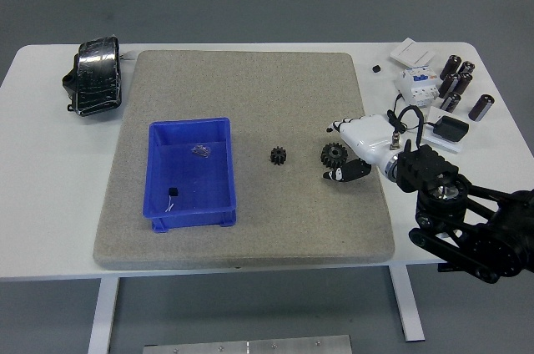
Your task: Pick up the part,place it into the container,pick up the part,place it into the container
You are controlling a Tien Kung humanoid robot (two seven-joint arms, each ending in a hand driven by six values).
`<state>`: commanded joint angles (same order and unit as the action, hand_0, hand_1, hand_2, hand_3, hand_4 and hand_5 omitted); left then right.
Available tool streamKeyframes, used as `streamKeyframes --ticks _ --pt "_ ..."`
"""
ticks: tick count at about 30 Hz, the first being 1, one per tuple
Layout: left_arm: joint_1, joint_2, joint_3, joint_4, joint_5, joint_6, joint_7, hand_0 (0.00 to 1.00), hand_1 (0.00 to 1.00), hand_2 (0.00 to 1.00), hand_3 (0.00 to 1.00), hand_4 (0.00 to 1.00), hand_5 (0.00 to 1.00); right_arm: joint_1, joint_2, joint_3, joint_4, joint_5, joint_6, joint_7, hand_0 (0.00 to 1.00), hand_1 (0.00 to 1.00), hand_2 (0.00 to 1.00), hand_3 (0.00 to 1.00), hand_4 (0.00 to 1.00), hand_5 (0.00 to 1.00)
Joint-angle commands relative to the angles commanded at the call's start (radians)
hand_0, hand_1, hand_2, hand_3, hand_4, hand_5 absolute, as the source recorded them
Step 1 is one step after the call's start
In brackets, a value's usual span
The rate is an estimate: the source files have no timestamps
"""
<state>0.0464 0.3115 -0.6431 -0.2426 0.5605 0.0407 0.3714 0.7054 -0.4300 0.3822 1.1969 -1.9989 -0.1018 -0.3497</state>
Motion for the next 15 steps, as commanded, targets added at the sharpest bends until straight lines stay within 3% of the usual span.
streamKeyframes --ticks 7,8,13,14,15 --pt "-0.002 -0.002 0.004 -0.001 -0.004 -0.009 0.011 0.691 0.683 0.68 0.656 0.749 0.266 0.021 0.018 -0.019 -0.049 0.018 -0.017 0.014 0.366 0.579 0.805 0.812 0.905 0.528" --pt "-0.002 -0.001 0.005 -0.001 -0.004 -0.009 0.011 0.691 0.684 0.681 0.657 0.749 0.266 0.023 0.02 -0.023 -0.054 0.02 -0.019 0.015 0.35 0.556 0.758 0.76 0.721 0.392" --pt "0.0 -0.001 0.004 -0.001 -0.002 -0.008 0.012 0.691 0.684 0.681 0.657 0.749 0.266 0.026 0.025 -0.036 -0.064 0.02 -0.019 0.015 0.35 0.556 0.758 0.76 0.721 0.392" --pt "0.0 -0.001 0.004 -0.001 -0.002 -0.008 0.012 0.691 0.684 0.681 0.657 0.749 0.265 0.026 0.025 -0.039 -0.065 0.02 -0.018 0.015 0.331 0.526 0.699 0.693 0.638 0.375" --pt "0.0 -0.001 0.004 -0.001 -0.003 -0.008 0.012 0.691 0.684 0.681 0.657 0.749 0.265 0.025 0.027 -0.042 -0.067 0.02 -0.017 0.015 0.331 0.526 0.699 0.693 0.638 0.375"
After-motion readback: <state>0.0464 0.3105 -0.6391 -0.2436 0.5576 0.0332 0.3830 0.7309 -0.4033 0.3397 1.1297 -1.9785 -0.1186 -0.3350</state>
